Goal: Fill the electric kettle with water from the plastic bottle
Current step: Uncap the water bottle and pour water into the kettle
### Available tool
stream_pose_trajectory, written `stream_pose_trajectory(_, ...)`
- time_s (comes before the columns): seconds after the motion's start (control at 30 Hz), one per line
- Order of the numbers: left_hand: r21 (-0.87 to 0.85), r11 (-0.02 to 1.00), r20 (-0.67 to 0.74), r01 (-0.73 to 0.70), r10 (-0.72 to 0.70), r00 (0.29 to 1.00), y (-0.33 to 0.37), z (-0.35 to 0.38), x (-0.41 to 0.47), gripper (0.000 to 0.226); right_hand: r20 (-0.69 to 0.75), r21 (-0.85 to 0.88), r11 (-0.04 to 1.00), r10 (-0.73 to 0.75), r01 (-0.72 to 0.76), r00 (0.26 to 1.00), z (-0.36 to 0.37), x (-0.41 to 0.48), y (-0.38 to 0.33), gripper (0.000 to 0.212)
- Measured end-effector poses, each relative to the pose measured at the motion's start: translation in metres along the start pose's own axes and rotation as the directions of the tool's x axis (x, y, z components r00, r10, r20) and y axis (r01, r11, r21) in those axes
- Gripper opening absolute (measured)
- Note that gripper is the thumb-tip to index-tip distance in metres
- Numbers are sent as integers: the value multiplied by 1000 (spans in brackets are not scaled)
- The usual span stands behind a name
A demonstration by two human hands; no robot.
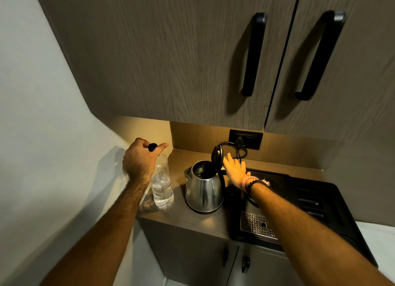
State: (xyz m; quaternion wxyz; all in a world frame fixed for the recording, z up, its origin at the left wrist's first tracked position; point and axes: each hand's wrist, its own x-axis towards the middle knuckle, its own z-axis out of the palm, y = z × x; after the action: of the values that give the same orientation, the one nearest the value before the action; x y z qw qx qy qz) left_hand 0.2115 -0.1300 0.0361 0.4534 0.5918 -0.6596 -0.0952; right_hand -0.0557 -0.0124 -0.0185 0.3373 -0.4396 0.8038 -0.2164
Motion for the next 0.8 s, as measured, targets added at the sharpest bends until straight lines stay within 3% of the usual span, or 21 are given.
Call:
stream_pose_trajectory(0.1, -56, 988, -75, -147, 143, 987, 5, 3, -14, 57, -3, 15, 1000, -7, 7, 1000, 0, 0, 1, 85)
stream_pose_trajectory(0.2, -124, 970, 8, -210, 212, 977, -2, 22, -64, 43, -8, 12, 1000, -6, 7, 1000, 1, 2, 1, 86)
stream_pose_trajectory(0.37, -81, 997, 359, -1, 30, 933, -46, 59, -147, 30, -10, -4, 1000, 0, 0, 1000, 3, 5, 1, 90)
stream_pose_trajectory(0.43, 3, 996, 417, 87, -80, 905, -61, 70, -159, 25, -13, -11, 1000, 9, -10, 1000, 3, 6, 2, 92)
stream_pose_trajectory(0.5, 103, 991, 463, 88, -125, 878, -71, 79, -163, 24, -17, -8, 1000, 11, -11, 1000, 3, 8, 4, 92)
stream_pose_trajectory(0.6, 154, 987, 504, 54, -126, 854, -83, 89, -163, 20, -14, -10, 1000, 9, -10, 1000, 3, 9, 6, 93)
stream_pose_trajectory(0.7, 91, 988, 517, 121, -151, 842, -92, 89, -159, 14, -26, 0, 1000, 13, -13, 1000, 3, 7, 4, 94)
stream_pose_trajectory(0.8, 29, 992, 361, 124, -126, 924, -97, 79, -160, 27, -21, 5, 1000, 5, -5, 1000, 4, 6, 4, 92)
